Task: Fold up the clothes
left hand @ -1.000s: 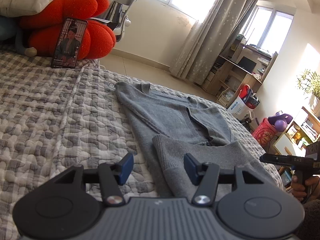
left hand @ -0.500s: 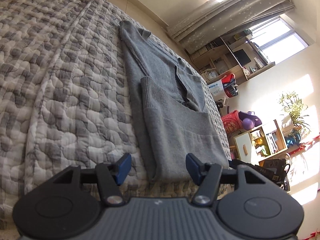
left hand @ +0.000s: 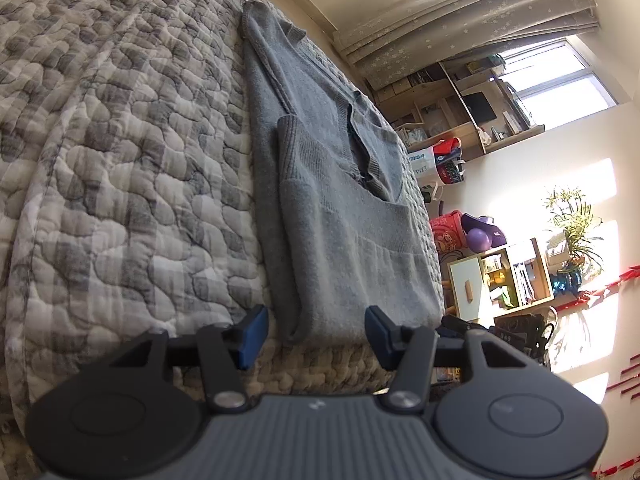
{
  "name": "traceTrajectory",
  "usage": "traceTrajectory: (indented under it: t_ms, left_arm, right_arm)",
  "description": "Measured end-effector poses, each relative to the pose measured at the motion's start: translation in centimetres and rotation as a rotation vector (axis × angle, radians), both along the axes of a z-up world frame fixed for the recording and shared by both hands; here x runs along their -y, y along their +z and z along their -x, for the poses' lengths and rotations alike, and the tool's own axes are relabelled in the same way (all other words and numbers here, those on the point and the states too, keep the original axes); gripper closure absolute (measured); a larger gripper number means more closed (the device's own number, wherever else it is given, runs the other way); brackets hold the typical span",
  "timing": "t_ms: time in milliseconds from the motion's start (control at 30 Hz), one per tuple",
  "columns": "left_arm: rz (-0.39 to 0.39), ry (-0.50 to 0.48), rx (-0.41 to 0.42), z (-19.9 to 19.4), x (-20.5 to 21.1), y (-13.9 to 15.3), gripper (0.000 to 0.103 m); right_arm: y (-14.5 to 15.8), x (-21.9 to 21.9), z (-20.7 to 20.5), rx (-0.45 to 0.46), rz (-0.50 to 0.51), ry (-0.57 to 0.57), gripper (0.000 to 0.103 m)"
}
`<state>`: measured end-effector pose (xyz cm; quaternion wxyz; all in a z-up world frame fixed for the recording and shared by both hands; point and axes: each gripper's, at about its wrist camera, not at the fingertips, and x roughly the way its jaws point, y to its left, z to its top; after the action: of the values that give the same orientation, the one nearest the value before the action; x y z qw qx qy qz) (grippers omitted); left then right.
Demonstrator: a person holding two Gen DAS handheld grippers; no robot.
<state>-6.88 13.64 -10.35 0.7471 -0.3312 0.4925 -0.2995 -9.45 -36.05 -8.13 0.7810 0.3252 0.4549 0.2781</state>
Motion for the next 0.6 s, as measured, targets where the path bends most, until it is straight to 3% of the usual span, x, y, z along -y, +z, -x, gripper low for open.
traceTrajectory:
  t_ms: [233,333,600]
  left_arm:
    - [0.041,-0.018,-0.101,-0.5,-0.3,-0.9,0.051]
    - [0.02,0.0,-0.132,-0.7,0.0,-1.1,0.054]
    - [-0.231,-0.036,-0.023,-0.3,3.1,1.3,0.053]
  right_arm:
    - [0.0,0.1,-0.2,-0.014,-0.006,0.002,0.06]
    - [0.0,0.0,-0.4,-0.022,-0.01,-0.001,0.06]
    - [0.2,-0.4,-0.8,-0.024,0.017,0.009,0.06]
